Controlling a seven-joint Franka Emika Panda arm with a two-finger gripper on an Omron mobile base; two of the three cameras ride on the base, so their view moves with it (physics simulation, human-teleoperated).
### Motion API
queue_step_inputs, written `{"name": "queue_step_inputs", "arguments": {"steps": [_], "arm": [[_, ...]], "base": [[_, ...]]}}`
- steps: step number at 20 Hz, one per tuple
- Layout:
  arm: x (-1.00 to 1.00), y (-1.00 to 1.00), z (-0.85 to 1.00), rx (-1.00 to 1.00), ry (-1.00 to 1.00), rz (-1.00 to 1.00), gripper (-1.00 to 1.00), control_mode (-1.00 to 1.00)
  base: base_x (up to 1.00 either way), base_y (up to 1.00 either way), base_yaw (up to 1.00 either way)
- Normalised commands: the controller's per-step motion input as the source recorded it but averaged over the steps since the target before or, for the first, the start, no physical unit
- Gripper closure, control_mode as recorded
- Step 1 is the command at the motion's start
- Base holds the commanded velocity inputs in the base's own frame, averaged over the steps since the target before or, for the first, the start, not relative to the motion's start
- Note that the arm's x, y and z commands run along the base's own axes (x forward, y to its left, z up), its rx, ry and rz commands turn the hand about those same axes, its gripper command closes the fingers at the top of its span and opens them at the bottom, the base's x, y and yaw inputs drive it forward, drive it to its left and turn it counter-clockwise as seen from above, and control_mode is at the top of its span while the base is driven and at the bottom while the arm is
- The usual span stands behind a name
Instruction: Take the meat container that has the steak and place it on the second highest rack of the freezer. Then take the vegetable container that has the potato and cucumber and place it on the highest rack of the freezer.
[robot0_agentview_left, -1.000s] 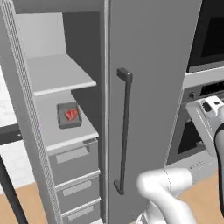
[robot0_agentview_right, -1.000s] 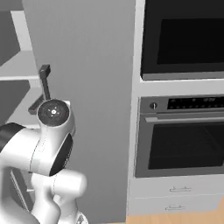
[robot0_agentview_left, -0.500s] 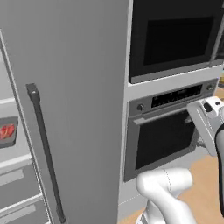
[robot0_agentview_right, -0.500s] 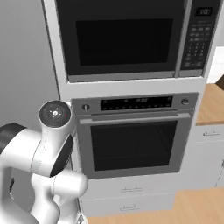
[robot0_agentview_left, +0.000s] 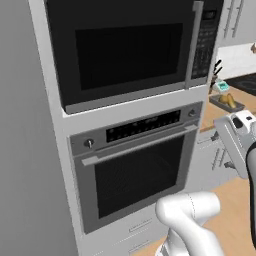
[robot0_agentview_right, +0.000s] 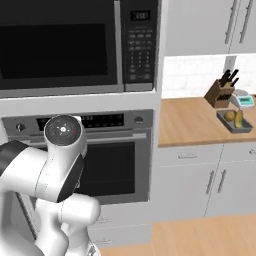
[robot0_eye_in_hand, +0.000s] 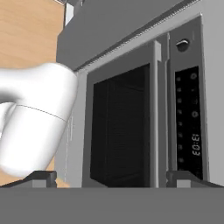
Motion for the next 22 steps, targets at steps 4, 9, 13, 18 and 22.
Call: {"name": "queue_step_inputs", "arguments": {"steps": [4, 9, 13, 18, 22], "arm": [[0.00, 0.00, 0.00, 0.00, 0.00, 0.00, -1.00, 1.00], [0.00, 0.00, 0.00, 0.00, 0.00, 0.00, -1.00, 1.00], [0.00, 0.00, 0.00, 0.00, 0.00, 0.00, -1.00, 1.00], [0.00, 0.00, 0.00, 0.00, 0.00, 0.00, -1.00, 1.00], [0.00, 0.00, 0.00, 0.00, 0.00, 0.00, -1.00, 1.00]], "base": [[0.50, -1.00, 0.00], [0.59, -1.00, 0.00], [0.60, -1.00, 0.00], [0.59, -1.00, 0.00], [0.58, -1.00, 0.00]]}}
